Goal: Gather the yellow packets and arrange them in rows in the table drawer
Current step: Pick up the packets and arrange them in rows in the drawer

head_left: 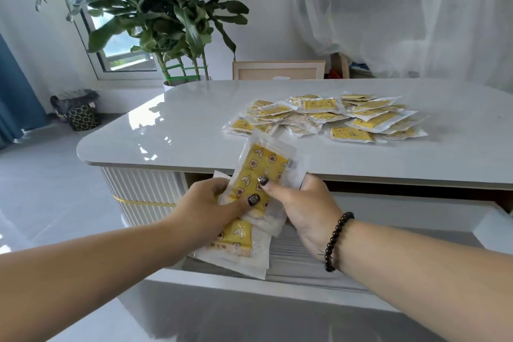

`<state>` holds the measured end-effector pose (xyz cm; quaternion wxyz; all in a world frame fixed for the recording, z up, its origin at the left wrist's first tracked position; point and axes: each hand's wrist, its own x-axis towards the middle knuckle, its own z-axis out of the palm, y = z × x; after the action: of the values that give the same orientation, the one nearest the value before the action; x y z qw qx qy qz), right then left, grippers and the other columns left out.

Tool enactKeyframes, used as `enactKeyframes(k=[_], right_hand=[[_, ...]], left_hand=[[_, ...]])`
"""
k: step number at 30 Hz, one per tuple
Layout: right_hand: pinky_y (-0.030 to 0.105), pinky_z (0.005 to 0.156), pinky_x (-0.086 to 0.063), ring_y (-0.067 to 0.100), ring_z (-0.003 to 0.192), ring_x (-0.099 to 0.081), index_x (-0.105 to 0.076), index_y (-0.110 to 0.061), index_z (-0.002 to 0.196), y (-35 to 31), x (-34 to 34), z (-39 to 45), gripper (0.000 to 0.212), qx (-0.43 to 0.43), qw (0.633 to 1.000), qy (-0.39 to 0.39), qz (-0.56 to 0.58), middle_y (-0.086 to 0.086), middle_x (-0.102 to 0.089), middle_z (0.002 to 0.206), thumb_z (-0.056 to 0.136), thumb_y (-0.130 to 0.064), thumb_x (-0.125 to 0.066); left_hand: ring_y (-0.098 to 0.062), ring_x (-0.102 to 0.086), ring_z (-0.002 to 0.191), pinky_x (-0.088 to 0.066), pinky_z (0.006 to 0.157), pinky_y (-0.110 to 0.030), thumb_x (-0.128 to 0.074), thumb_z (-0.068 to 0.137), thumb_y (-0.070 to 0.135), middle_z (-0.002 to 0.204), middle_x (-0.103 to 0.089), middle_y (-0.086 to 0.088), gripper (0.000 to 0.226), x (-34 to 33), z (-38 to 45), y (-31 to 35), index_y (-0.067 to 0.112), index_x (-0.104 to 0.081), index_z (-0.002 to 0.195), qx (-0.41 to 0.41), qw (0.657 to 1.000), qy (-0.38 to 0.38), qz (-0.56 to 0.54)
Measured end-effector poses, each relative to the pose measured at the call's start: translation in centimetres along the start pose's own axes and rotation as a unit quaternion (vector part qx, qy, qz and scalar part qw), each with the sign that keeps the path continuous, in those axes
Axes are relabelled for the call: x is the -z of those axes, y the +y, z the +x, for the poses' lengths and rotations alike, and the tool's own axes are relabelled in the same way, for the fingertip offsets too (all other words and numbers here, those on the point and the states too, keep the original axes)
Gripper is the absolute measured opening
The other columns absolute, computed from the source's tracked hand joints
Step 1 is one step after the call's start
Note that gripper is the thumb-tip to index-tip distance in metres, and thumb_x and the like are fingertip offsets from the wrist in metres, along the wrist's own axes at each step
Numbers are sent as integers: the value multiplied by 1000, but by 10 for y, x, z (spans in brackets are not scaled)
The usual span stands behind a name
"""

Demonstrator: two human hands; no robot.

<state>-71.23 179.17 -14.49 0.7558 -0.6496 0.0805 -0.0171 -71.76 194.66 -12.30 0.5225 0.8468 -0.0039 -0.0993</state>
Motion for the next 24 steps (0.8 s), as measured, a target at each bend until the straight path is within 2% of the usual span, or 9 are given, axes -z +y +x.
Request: enactKeyframes(k=[4, 6, 8, 10, 12, 13, 17, 20, 24], right_hand=[[45, 86, -56, 24, 92, -70, -68, -9, 95, 5, 12, 7, 18, -6, 999, 28, -27, 7, -74, 97, 79, -3, -73], [43, 85, -56, 23, 92, -69, -67, -8, 100, 5, 21, 14, 22, 2, 997, 52, -63, 7, -72, 99, 79, -2, -71], [38, 86, -55, 22, 94, -67, -65, -7, 103, 8, 34, 24, 26, -6, 985, 84, -151, 6, -70, 102, 79, -4, -71], [38, 90, -53, 24, 100, -65, -61, -4, 112, 12, 46, 36, 41, -57, 966, 71, -243, 8, -67, 108, 74, -9, -75], [39, 93, -52, 27, 106, -63, -54, -1, 123, 20, 53, 45, 63, -133, 940, 24, -314, 11, -64, 118, 67, -14, -80], [39, 94, -51, 28, 108, -62, -53, 0, 124, 24, 54, 47, 65, -162, 923, 0, -350, 12, -62, 120, 67, -16, -81], [40, 98, -49, 29, 112, -60, -54, 3, 121, 46, 48, 59, 59, -204, 901, -21, -382, 14, -61, 123, 72, -16, -80], [36, 103, -43, 30, 124, -51, -53, 2, 127, 48, 39, 65, 46, -209, 876, -42, -433, 17, -54, 133, 88, -19, -63], [36, 103, -42, 31, 126, -49, -54, 3, 127, 57, 30, 78, 44, -208, 881, -40, -424, 18, -53, 134, 89, -19, -61]], left_hand=[[-14, -75, 70, -62, 72, -35, -76, 78, 40, 79, -77, 4, 26, -7, 8, -6, 25, -70, 98, 39, 997, -22, 57], [-14, -74, 76, -60, 78, -33, -81, 71, 42, 92, -75, 4, 41, -8, 13, -10, 25, -69, 106, 43, 996, -7, 79], [-17, -71, 85, -58, 82, -33, -86, 65, 38, 110, -66, -1, 58, -6, 18, -13, 22, -66, 117, 56, 995, 8, 78], [-22, -72, 88, -57, 87, -39, -87, 62, 30, 109, -68, -6, 72, 1, 24, -19, 16, -59, 127, 83, 996, 7, 20], [-27, -73, 87, -56, 89, -45, -82, 70, 17, 102, -72, -10, 70, 8, 29, -26, 11, -53, 133, 103, 994, 7, -37], [-28, -73, 88, -56, 89, -46, -80, 72, 12, 102, -71, -12, 67, 11, 31, -30, 12, -53, 133, 106, 993, 21, -45], [-29, -67, 97, -55, 90, -46, -76, 75, 2, 111, -63, -11, 70, 16, 36, -46, 25, -47, 135, 117, 989, 72, -48], [-35, -68, 96, -55, 88, -51, -65, 84, -1, 107, -63, -11, 75, 14, 35, -50, 36, -35, 141, 120, 989, 72, -45], [-43, -66, 101, -52, 89, -60, -56, 91, -1, 102, -68, -18, 73, 15, 39, -55, 37, -28, 147, 131, 987, 71, -65]])
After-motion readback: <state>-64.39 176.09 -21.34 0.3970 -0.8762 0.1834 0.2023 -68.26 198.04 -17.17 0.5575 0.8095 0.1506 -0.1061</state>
